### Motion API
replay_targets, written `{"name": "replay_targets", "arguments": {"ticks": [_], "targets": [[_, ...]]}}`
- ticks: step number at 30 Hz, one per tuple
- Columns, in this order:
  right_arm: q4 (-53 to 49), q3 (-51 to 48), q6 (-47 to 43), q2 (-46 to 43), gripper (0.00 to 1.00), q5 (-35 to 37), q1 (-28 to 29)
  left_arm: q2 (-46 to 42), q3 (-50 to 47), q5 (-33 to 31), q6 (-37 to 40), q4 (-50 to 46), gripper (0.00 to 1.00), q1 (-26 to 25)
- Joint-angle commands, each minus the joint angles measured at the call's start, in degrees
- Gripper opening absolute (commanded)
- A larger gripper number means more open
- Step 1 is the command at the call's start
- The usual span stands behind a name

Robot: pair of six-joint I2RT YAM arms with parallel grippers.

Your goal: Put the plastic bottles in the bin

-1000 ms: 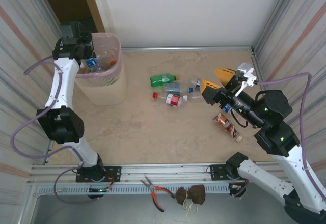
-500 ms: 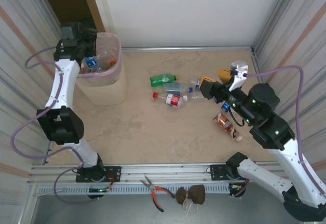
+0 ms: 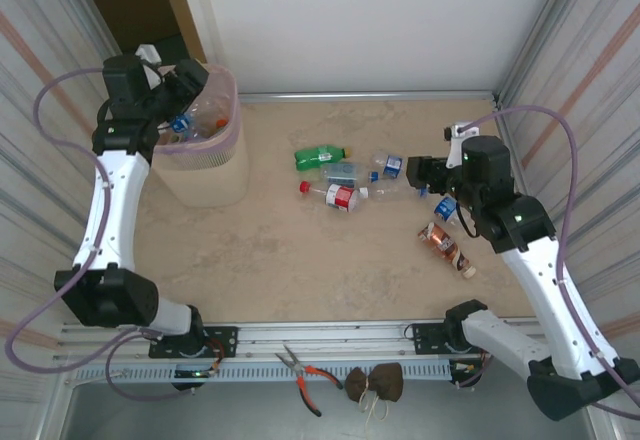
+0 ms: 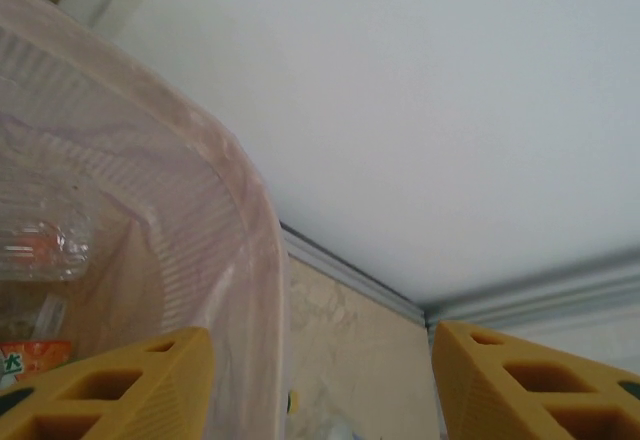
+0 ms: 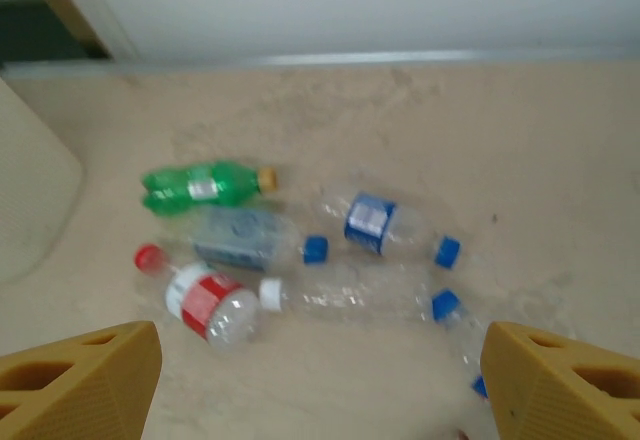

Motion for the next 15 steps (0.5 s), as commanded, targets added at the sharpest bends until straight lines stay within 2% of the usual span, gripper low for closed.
{"name": "replay_targets", "arguments": {"ticks": [1, 7, 9, 11, 15], "targets": [[-8.9, 0.2, -9.3, 4.3, 0.82, -2.4, -0.9, -3.9, -3.9, 7.4, 9.0, 2.0, 0.6, -0.2], [-18.3, 0.6, -20.1, 12.3, 0.83, 0.3, -0.3, -10.5, -11.1, 10.8, 13.6, 2.9, 0.61, -0.4], [-19.2, -0.7, -21.7, 14.3, 0.84, 5.2, 2.7, -12.4, -12.4, 12.2, 15.1, 2.6, 0.61, -0.6], [-19.7, -2.2, -22.8, 16.0, 0.86, 7.0, 4.4, -14.1, -13.3, 12.2, 16.3, 1.5, 0.61, -0.9], [-19.9, -4.3, -21.6, 21.1, 0.86, 11.1, 4.6, -17.2, -15.4, 11.7, 16.4, 0.8, 0.62, -1.0]]}}
